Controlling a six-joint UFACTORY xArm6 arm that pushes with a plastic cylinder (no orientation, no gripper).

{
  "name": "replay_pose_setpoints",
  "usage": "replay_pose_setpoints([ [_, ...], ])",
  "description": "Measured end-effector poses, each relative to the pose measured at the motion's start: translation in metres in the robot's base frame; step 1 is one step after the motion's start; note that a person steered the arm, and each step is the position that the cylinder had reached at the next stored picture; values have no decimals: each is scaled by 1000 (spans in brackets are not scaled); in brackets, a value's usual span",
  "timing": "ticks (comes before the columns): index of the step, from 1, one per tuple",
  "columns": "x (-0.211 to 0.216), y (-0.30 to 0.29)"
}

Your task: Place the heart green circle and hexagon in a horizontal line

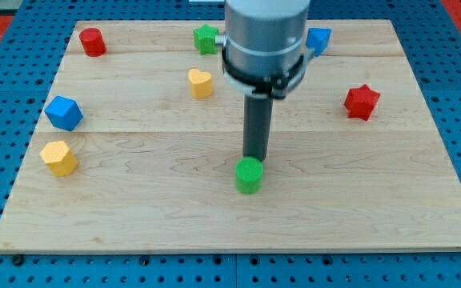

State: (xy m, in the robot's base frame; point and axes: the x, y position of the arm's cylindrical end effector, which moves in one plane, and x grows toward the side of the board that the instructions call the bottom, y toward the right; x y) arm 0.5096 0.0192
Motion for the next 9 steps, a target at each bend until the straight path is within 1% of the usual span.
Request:
replay_pose_setpoints([
  [1, 15, -10],
  [2, -41, -24],
  [3, -83, -74],
  [4, -96, -82],
  [5, -124, -115],
  [6, -165, -155],
  [7, -178, -98],
  [8, -114, 13],
  [9, -82, 57],
])
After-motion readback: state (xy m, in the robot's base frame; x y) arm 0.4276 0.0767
